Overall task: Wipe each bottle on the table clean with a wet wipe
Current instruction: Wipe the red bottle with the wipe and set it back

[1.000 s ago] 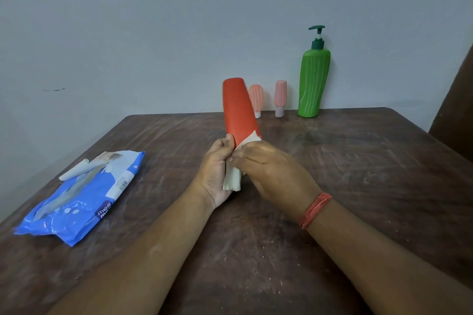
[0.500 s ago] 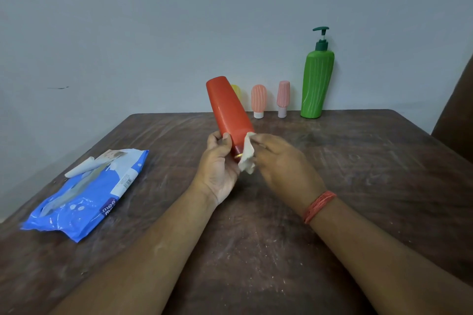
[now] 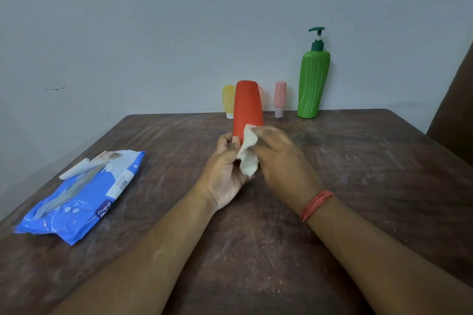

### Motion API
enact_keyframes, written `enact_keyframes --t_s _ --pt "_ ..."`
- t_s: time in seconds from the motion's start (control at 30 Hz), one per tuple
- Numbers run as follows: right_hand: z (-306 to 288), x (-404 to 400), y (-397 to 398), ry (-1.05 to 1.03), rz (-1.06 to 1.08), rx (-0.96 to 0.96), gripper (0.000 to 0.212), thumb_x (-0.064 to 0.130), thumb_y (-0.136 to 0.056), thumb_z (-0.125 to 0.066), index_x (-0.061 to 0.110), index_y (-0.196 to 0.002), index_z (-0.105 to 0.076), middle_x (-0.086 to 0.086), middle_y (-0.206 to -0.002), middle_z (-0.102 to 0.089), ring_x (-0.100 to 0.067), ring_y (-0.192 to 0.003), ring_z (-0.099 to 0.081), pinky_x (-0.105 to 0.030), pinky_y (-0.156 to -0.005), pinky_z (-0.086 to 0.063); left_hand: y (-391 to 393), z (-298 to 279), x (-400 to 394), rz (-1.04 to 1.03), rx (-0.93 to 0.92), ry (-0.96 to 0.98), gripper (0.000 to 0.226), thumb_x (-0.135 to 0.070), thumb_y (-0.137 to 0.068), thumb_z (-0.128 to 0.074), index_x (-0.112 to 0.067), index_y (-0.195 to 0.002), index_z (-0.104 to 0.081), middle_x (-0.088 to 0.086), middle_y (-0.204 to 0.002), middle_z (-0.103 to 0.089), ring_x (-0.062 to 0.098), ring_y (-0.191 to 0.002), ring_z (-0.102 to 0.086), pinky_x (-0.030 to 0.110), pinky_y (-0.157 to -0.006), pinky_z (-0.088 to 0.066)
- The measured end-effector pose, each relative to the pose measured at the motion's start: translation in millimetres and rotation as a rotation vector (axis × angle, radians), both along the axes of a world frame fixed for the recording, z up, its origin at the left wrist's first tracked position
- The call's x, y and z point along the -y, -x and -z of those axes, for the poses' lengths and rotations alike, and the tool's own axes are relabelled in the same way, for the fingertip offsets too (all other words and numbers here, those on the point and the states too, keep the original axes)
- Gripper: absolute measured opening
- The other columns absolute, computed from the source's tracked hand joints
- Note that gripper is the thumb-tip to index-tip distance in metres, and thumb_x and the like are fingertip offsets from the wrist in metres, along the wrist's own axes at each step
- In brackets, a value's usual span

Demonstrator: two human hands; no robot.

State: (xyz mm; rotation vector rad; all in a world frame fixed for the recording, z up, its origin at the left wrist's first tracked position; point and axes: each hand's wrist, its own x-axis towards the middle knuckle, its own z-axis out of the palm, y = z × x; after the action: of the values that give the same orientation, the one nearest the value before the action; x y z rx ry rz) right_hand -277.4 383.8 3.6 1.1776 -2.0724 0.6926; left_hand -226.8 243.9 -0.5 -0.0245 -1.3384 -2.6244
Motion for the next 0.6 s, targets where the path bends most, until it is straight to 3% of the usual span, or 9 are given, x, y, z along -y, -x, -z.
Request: enact_keyframes --t_s 0.07,0.2,0.3,0.37,0.43,0.5,0.53,0.6 --pt "0.5 -0.9 -3.4 -0.061 -0.035 -0.061 0.035 0.006 -0.090 -0.065 0.007 -0.125 -0.063 -0.006 -0.134 -0.057 -0.022 -0.127 -0.049 -0.036 -0.103 -0.049 -1.3 0.0 1.7 0.007 -0.003 0.009 0.028 -0.026 -0.096 -0.058 -0.017 -0.122 -0.055 0.008 -0.110 -0.073 0.021 -0.095 -0.072 0.042 -0.083 -0.059" --pt "-5.2 -6.3 1.0 0.012 0.059 -0.023 0.037 0.005 -0.083 -0.073 -0.001 -0.119 -0.066 -0.013 -0.123 -0.063 -0.029 -0.116 -0.057 -0.042 -0.095 -0.054 -2.7 0.6 3.4 0.058 -0.025 -0.016 0.031 -0.007 -0.099 -0.054 -0.014 -0.129 -0.053 0.010 -0.110 -0.075 0.024 -0.099 -0.072 0.045 -0.077 -0.061" --pt "-2.3 -4.9 -4.2 -0.018 -0.005 -0.084 0.030 0.012 -0.085 -0.073 0.001 -0.112 -0.069 -0.010 -0.120 -0.064 -0.024 -0.113 -0.056 -0.031 -0.092 -0.050 -4.9 -1.1 4.3 0.060 -0.054 0.050 0.044 -0.001 -0.090 -0.059 -0.014 -0.131 -0.051 0.010 -0.106 -0.073 0.026 -0.092 -0.068 0.042 -0.074 -0.056" --pt "-3.9 -7.8 0.0 0.007 0.013 -0.067 0.028 0.014 -0.087 -0.070 0.002 -0.113 -0.069 -0.009 -0.119 -0.064 -0.022 -0.111 -0.056 -0.029 -0.092 -0.050 -6.7 -1.7 4.7 0.075 -0.075 0.044 0.048 -0.001 -0.089 -0.059 -0.011 -0.134 -0.048 0.014 -0.118 -0.069 0.029 -0.102 -0.069 0.046 -0.080 -0.058" --pt "-4.5 -8.7 6.3 0.063 0.069 0.072 0.026 0.010 -0.093 -0.064 0.004 -0.118 -0.065 -0.006 -0.121 -0.060 -0.017 -0.112 -0.055 -0.027 -0.093 -0.050 -7.0 0.0 5.7 0.107 -0.089 0.046 0.050 -0.002 -0.091 -0.060 -0.011 -0.138 -0.045 0.016 -0.129 -0.066 0.033 -0.114 -0.067 0.050 -0.087 -0.059" --pt "-4.3 -9.2 3.0 0.121 0.073 0.109 0.023 0.010 -0.095 -0.058 0.014 -0.116 -0.065 0.003 -0.118 -0.059 -0.012 -0.107 -0.057 -0.018 -0.086 -0.047 -6.7 0.6 7.7 0.117 -0.093 0.073 0.055 0.000 -0.088 -0.062 -0.014 -0.139 -0.045 0.013 -0.129 -0.068 0.033 -0.116 -0.066 0.050 -0.088 -0.058" --pt "-3.2 -7.7 -0.4 0.126 0.034 0.096 0.022 0.012 -0.094 -0.060 0.018 -0.115 -0.065 0.006 -0.116 -0.059 -0.010 -0.105 -0.058 -0.014 -0.084 -0.045 -6.3 1.1 9.5 0.110 -0.095 0.089 0.059 0.004 -0.085 -0.062 -0.016 -0.138 -0.046 0.011 -0.125 -0.070 0.031 -0.113 -0.067 0.047 -0.086 -0.058" --pt "0.8 -6.0 -11.0 0.008 -0.021 -0.018 0.028 0.009 -0.089 -0.067 0.013 -0.116 -0.063 0.001 -0.117 -0.058 -0.015 -0.104 -0.058 -0.018 -0.084 -0.046 -5.2 1.9 13.0 0.094 -0.089 0.106 0.067 0.012 -0.079 -0.059 -0.021 -0.137 -0.050 0.010 -0.121 -0.072 0.029 -0.109 -0.067 0.041 -0.082 -0.059"
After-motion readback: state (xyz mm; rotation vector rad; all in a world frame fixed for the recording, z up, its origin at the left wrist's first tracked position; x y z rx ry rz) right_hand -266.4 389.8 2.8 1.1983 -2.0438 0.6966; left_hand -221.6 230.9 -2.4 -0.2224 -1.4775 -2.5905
